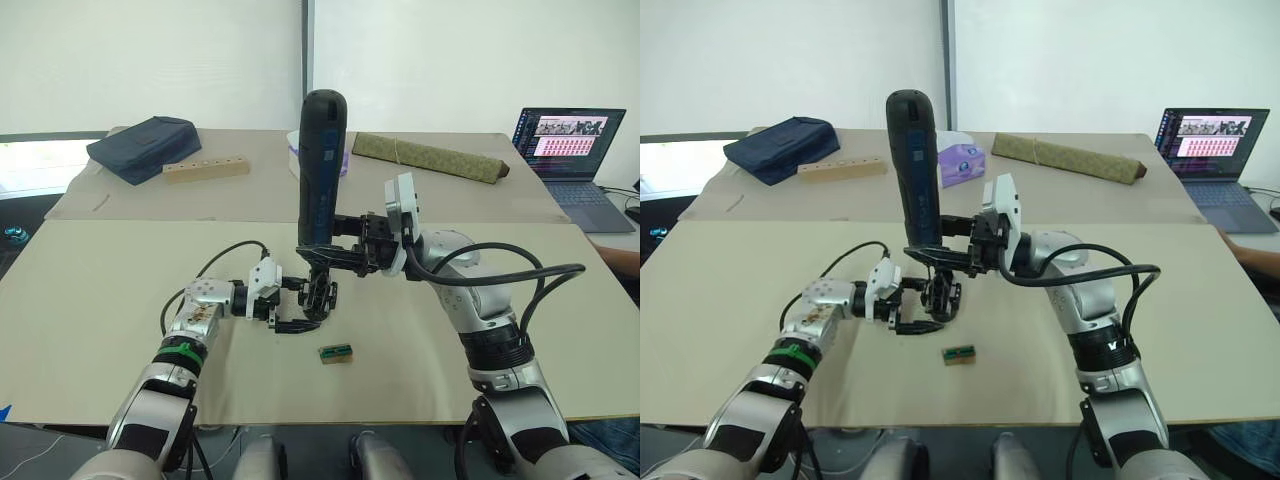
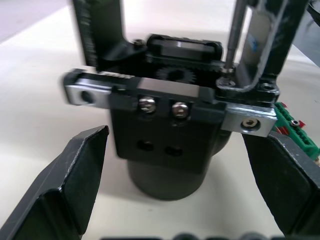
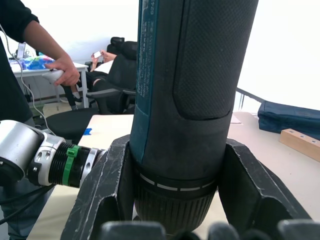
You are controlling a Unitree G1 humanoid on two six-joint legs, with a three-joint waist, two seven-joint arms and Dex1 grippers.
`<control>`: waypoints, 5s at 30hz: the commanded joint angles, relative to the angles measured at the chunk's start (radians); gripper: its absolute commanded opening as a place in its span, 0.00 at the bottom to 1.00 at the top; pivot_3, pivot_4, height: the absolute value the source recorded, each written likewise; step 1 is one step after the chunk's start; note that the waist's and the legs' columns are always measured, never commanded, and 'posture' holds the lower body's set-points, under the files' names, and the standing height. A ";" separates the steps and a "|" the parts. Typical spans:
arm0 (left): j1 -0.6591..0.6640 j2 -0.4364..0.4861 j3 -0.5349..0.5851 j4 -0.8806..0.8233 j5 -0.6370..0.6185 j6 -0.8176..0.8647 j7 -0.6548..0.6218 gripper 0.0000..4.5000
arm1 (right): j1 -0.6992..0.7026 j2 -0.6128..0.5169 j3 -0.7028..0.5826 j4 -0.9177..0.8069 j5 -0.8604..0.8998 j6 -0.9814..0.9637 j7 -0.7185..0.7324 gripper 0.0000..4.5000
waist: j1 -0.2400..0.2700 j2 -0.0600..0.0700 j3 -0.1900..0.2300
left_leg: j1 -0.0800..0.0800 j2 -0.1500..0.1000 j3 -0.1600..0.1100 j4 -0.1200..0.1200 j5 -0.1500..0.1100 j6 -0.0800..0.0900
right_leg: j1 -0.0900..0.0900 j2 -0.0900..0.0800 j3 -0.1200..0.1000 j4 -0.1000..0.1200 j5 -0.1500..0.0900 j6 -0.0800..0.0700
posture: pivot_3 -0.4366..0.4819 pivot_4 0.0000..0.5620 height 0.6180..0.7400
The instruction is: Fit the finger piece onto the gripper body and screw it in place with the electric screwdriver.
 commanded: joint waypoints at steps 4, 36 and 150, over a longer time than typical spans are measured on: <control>-0.036 -0.019 0.012 0.035 0.015 -0.053 0.009 1.00 | -0.013 -0.003 -0.004 -0.042 -0.004 -0.013 -0.007 0.43 | 0.000 0.000 0.000 | 0.000 0.000 0.000 0.000 0.000 0.000 | 0.000 0.000 0.000 0.000 0.000 0.000 | 0.48 0.27 1.00; -0.054 -0.032 0.008 0.092 0.086 -0.081 0.073 0.51 | 0.041 -0.024 0.069 -0.007 -0.069 0.017 -0.030 0.43 | 0.002 -0.001 -0.001 | 0.002 0.000 0.000 0.001 0.000 0.000 | 0.002 0.000 0.000 0.001 0.000 0.000 | 0.48 0.27 1.00; 0.484 0.136 -0.121 -0.778 -0.023 0.260 0.248 0.99 | 0.426 -0.108 -0.002 -0.354 0.012 -0.230 0.017 0.43 | 0.003 -0.001 0.000 | 0.004 0.000 0.000 -0.007 0.002 0.000 | 0.000 0.000 0.001 -0.001 -0.001 -0.002 | 0.48 0.27 1.00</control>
